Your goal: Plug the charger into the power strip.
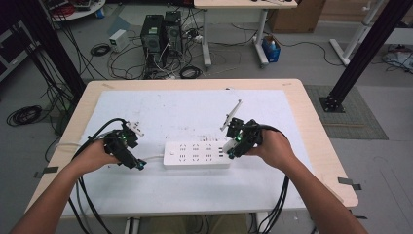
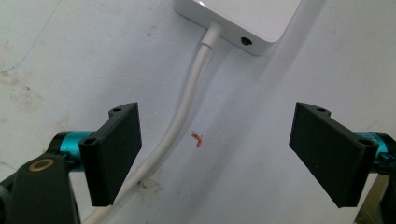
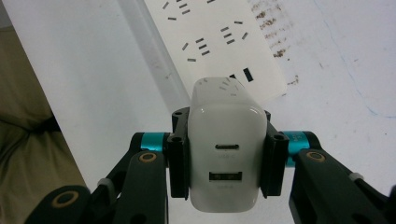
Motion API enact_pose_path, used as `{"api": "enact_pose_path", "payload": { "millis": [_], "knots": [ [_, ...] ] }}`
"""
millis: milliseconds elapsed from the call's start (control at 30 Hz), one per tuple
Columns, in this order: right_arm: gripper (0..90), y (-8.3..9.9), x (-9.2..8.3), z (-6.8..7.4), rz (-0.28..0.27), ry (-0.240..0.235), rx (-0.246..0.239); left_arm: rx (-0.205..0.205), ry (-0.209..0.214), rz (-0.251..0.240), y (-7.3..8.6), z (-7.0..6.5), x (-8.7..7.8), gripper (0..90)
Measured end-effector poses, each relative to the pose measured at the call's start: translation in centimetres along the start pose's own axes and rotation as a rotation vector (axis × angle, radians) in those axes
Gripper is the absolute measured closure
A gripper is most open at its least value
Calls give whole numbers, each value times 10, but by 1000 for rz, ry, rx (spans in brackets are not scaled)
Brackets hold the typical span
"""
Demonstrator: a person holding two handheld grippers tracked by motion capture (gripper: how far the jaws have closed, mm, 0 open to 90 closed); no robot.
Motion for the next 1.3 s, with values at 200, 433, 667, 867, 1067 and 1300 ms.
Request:
{"api": "enact_pose_path", "payload": {
  "millis": [200, 433, 667, 867, 1067, 1300],
  "knots": [
    [623, 0, -2, -2, 19, -6, 14, 27, 2, 8, -2, 3, -6, 170],
    [622, -6, -3, -3, 44, -15, 6, 25, -2, 13, 0, 6, -4, 170],
    [623, -25, 4, -6, 75, -14, -33, 24, 13, 12, 6, 7, 4, 170],
    [623, -44, 22, -3, 116, -20, -83, 23, 15, 9, 6, 7, 7, 170],
    [623, -60, 39, 0, 156, -20, -129, 15, 15, 0, 7, 7, 9, 170],
    [623, -72, 58, 1, 189, -7, -192, 11, 16, -2, 12, 6, 12, 170]
  ]
}}
Point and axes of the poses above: each handheld gripper's, and its own axes: x roughly forward along the jaws, y roughly out of its underside, z roughly to its left, the point moved 5 cm from there along x, roughly forward along the jaws, and after that the axes turned 15 degrees about x, right-handed, at the moved point
